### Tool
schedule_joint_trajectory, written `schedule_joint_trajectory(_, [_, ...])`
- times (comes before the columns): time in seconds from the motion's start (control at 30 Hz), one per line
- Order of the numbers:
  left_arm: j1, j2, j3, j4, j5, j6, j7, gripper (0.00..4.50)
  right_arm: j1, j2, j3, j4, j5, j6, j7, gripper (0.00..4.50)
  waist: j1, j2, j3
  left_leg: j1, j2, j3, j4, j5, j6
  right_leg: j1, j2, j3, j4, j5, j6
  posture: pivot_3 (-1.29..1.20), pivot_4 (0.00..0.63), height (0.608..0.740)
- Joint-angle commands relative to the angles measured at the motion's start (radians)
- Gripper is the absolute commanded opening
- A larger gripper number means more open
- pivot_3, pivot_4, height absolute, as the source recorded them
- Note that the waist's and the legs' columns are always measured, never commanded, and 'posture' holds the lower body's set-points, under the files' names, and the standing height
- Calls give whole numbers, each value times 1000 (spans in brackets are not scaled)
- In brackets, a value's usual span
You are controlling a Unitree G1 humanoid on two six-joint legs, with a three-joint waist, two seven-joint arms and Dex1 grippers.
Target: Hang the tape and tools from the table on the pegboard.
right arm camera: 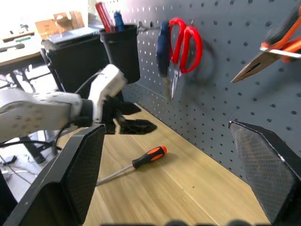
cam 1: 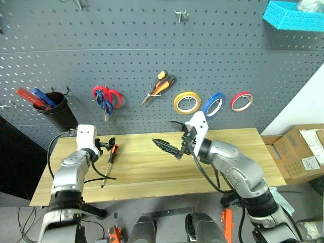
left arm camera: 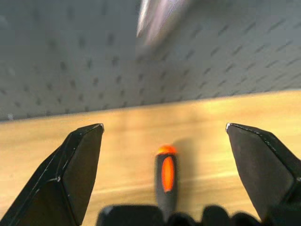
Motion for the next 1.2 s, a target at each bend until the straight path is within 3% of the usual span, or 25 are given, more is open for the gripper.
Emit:
schedule_joint_trajectory(0.03, [-59,15,-24,108,20,0,-54,4481,-44,34,8,15,-18,15,-9,4500,-2,0,14,-1,0,0,0,0,1,-1,0,0,0,1,2,115,244,740])
schedule_joint_trajectory(0.17, [-88,16,-54,172,33,13,-106,4481,-44,37,-12,2,-20,38,-16,4500,-4,-1,37,-17,0,-2,1,-1,2,-16,-1,-1,2,0,3,97,282,740])
schedule_joint_trajectory(0.3, [-115,18,-94,236,59,24,-150,4481,-26,19,-36,-26,-14,72,-27,4500,-5,-2,59,-23,-1,-6,1,-1,2,-19,-3,-5,2,2,1,76,303,740])
schedule_joint_trajectory(0.73, [-155,19,-110,312,101,61,-137,4481,27,-53,-16,-132,12,144,40,4500,-29,4,79,-25,-2,-9,3,-1,2,-20,-4,-8,2,0,4,66,307,740])
schedule_joint_trajectory(0.83, [-151,23,-102,312,101,62,-132,3899,26,-61,-9,-127,7,133,54,4500,-31,4,79,-25,-2,-9,3,-1,2,-20,-4,-8,2,0,4,72,304,740])
schedule_joint_trajectory(1.1, [-149,15,-90,303,99,66,-122,1088,2,-42,-2,-77,-19,97,75,4500,-28,4,79,-25,-2,-10,3,-1,2,-20,-4,-8,2,0,4,94,276,740])
schedule_joint_trajectory(1.2, [-140,-3,-83,257,90,86,-107,919,-8,-35,-4,-63,-22,83,83,4500,-26,3,79,-25,-2,-10,3,-1,2,-20,-4,-8,2,0,4,100,259,740])
